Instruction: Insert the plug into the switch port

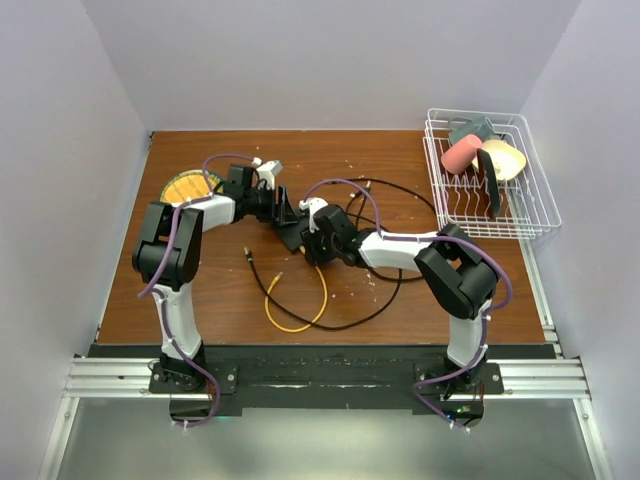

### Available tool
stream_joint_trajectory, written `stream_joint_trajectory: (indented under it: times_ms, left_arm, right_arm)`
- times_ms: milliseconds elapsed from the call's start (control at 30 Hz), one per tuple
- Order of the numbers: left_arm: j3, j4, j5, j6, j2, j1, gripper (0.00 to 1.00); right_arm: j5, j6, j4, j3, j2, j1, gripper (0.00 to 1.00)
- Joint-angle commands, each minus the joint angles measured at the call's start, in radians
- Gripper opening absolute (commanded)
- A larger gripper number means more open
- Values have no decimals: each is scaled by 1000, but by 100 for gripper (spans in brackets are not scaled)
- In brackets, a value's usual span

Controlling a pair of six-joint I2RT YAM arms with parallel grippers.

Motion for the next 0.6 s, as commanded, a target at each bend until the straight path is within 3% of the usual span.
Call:
stream_joint_trajectory:
  times_ms: [0,200,567]
  left_arm:
    - [-46,-371,46,-88,59,-17,61]
    - [20,-399,-57,-107,41,12,69]
    - [74,-445,-154,-100,28,38,69]
  right_arm:
    - [119,-23,272,17,-42,-43,48]
    - [111,-44,233,0,-74,-43,71]
    - [29,-113,129,-12,-88,-48,71]
